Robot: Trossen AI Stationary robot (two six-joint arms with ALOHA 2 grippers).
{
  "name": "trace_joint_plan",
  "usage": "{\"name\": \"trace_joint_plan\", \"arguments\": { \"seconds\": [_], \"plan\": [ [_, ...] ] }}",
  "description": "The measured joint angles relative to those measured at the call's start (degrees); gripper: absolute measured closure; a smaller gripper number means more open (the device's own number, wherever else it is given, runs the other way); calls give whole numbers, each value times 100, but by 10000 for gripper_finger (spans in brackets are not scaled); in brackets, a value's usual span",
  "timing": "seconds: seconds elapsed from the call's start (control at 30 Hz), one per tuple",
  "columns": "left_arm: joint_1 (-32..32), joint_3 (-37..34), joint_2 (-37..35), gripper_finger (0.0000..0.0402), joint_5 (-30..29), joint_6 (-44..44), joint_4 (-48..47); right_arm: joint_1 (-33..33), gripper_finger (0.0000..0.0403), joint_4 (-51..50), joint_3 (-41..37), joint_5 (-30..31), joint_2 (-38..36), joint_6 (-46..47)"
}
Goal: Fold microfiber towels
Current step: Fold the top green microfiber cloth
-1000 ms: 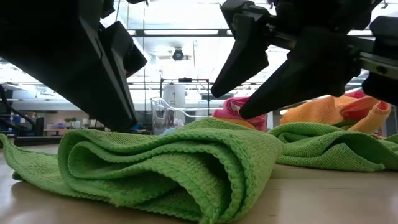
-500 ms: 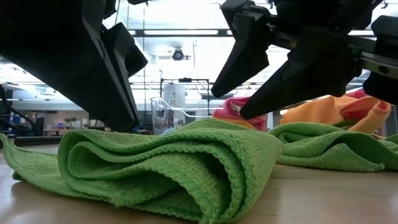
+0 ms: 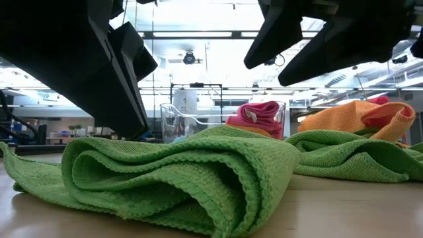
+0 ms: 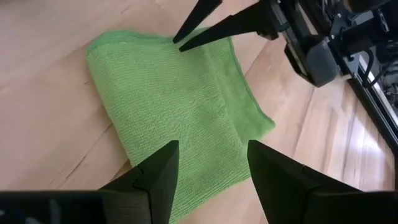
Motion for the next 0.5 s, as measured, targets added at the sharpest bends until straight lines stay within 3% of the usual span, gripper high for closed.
{"name": "trace_joint_plan", "arguments": {
  "seconds": [0.3,0.5],
  "plan": [
    [-14,-2,2,368,-3,-206,313,2,203,0,0,-28,-5,491],
    [-17,-2,3,370,2,-779,391,37,203,-54,-47,-437,0,627]
  ]
}}
